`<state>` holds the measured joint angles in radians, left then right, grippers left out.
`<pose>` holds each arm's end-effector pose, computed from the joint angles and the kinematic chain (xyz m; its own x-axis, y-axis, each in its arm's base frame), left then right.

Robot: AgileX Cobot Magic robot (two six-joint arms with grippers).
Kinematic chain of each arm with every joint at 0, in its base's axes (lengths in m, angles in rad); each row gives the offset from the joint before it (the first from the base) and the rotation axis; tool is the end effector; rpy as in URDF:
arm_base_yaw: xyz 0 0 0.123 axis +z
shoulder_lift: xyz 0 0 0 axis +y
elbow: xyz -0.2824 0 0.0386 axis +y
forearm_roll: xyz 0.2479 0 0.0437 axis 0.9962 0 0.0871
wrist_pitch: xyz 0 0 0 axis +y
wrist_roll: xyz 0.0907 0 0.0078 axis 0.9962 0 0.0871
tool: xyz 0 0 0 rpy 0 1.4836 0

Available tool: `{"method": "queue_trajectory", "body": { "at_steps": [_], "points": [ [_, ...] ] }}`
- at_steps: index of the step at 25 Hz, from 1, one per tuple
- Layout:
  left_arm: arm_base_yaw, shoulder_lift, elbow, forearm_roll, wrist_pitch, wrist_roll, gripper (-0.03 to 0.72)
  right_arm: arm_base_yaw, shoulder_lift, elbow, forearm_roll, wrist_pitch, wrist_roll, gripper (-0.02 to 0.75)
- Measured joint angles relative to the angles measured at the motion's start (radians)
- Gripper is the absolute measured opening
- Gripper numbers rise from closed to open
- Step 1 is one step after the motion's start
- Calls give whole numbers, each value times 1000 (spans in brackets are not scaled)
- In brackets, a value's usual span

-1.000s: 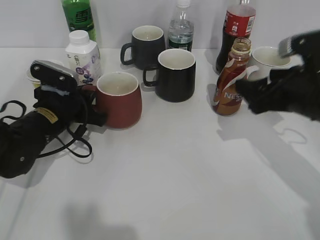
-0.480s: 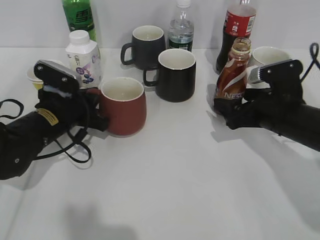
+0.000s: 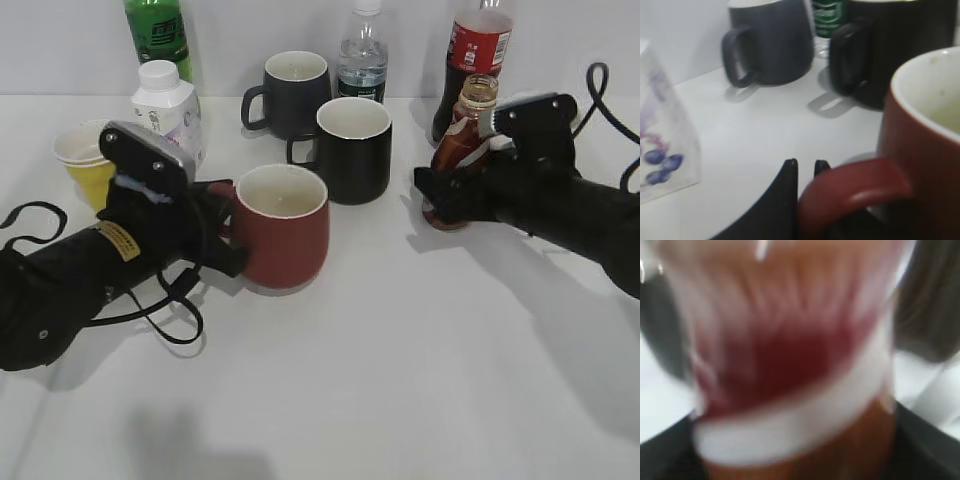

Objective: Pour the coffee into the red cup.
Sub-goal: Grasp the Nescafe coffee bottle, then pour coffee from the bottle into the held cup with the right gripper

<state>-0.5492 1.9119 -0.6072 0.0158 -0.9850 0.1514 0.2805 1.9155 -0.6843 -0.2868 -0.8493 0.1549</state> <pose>0.2781 -0.1716 0.1274 -0.1091 0.2537 -0.9611 0.5574 0.8162 0.1522 0.3214 0.1127 0.1288 -0.2805 -0.1189 -0.9525 -0.4754 0.8793 0.0302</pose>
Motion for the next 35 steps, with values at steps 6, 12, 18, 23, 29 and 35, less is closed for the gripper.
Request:
{"method": "queue_trajectory", "body": {
  "at_steps": [6,12,18,23,29,35],
  "points": [
    [-33,-27,0,12,0,0,67,0,47,-32,-49,18,0,536],
    [-65,-48,0,16,22,0,67,0,51,-34,-57,19,-1,511],
    [-76,-65,0,23,26,0,67,0,24,-33,-173,44,0,511],
    [-76,-65,0,51,29,0,67,0,-93,-49,-284,89,-39,511],
    [-76,-66,0,58,31,0,67,15,-171,-180,-507,186,-55,511],
    [-76,-66,0,54,31,0,67,90,-171,-293,-747,332,-69,511]
  ]
}}
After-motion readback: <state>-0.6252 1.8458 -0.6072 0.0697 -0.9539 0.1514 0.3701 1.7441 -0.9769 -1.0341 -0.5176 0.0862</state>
